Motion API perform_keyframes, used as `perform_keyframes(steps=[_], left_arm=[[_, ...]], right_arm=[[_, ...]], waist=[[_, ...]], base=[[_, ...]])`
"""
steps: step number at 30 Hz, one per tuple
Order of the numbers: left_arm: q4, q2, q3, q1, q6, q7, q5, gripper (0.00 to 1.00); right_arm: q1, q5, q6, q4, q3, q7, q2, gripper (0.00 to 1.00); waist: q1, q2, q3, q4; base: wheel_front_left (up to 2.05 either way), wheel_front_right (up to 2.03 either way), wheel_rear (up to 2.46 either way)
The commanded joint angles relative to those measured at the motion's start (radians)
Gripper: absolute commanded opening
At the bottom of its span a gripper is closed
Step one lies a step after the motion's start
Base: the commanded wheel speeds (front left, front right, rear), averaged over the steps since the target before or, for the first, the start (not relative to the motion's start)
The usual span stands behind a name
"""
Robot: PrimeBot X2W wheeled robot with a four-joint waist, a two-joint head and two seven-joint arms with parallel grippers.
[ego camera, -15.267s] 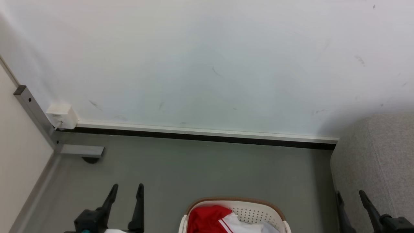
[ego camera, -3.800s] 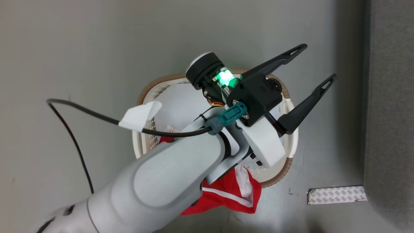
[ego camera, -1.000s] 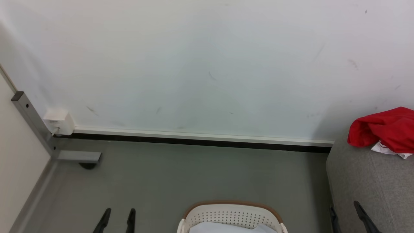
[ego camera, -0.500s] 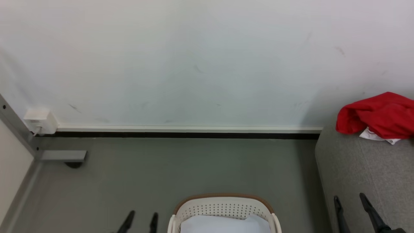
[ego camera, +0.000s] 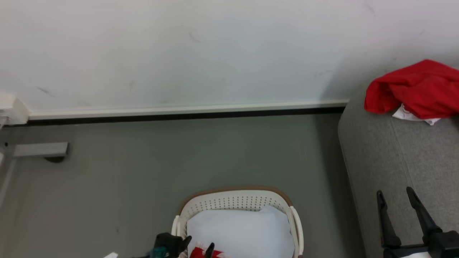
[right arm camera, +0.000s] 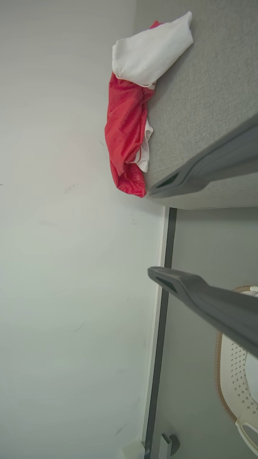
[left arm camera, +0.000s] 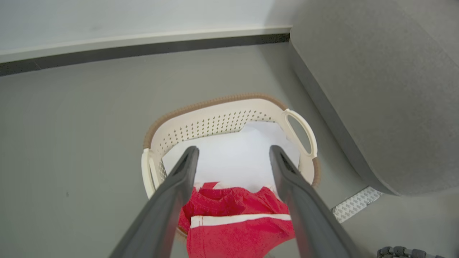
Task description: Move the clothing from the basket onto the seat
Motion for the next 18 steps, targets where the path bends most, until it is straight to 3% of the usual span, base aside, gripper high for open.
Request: perform_keyframes(steps=[1, 10, 18], left_arm=[[0.043, 0.000, -0.028, -0.039, -0.001, 0.038, -0.019, 1.00], [0.161, 0.019, -0.134, -0.157, -0.001, 0.131, -0.095, 1.00], [0.287, 0.013, -0.242, -0.308, -0.001, 0.214, -0.081, 1.00]], right_arm=[[-0.022, -0.009, -0.002, -0.007, -0.004, 0.001, -0.005, 1.00], [-0.071, -0.010, -0.002, -0.026, -0.013, 0.001, -0.003, 1.00], [-0.124, -0.013, -0.002, -0.048, -0.005, 0.001, 0.000, 1.00]], waist=[[-0.0002, 0.0000, 0.052, -0.025], [-0.0002, 0.0000, 0.142, -0.044], [-0.0002, 0.0000, 0.256, -0.056]], base=[[0.00, 0.00, 0.00], [0.00, 0.00, 0.00], [0.00, 0.00, 0.00]])
